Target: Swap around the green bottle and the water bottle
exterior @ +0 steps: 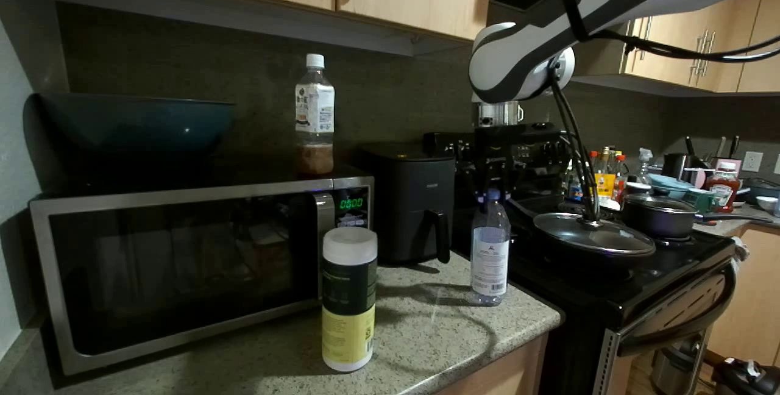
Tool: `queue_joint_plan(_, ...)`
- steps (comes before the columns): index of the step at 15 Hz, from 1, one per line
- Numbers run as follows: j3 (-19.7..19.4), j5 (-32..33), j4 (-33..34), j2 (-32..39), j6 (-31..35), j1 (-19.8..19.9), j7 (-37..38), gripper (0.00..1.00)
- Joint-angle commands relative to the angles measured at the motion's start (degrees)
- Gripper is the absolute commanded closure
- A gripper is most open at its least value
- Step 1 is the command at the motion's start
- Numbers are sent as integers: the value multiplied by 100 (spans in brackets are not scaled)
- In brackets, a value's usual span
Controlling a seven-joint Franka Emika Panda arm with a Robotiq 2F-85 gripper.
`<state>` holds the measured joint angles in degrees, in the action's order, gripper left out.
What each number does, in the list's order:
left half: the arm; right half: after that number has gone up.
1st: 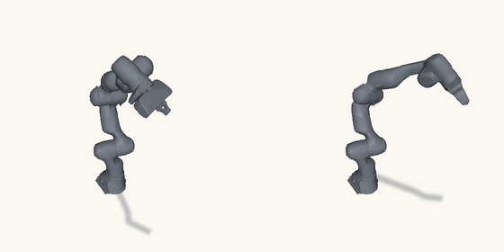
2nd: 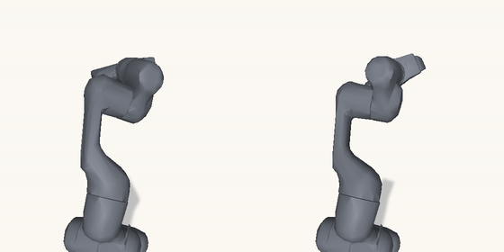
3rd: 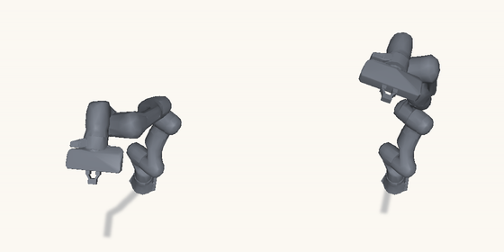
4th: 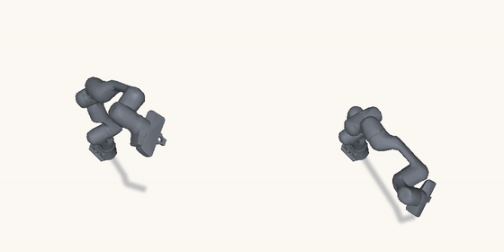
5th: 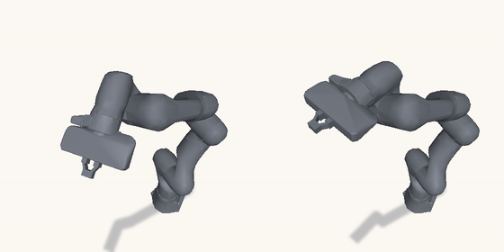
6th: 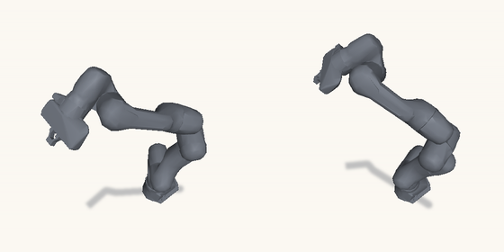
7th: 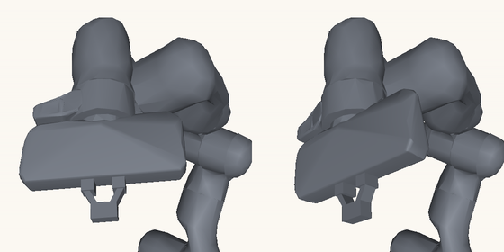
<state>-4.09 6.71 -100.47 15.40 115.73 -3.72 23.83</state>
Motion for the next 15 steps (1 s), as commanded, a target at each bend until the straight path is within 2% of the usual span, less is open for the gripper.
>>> queue_joint_plan(1,114,-287,38,175,344,108,-212,86)
queue_joint_plan(5,110,-263,131,264,383,87,-180,86)
queue_joint_plan(6,103,-226,158,276,335,68,-129,37)
queue_joint_plan(8,104,-191,184,294,347,55,-138,32)
queue_joint_plan(12,122,-233,235,358,333,53,-151,6)
queue_joint_plan(15,116,-225,264,425,231,39,-74,0)
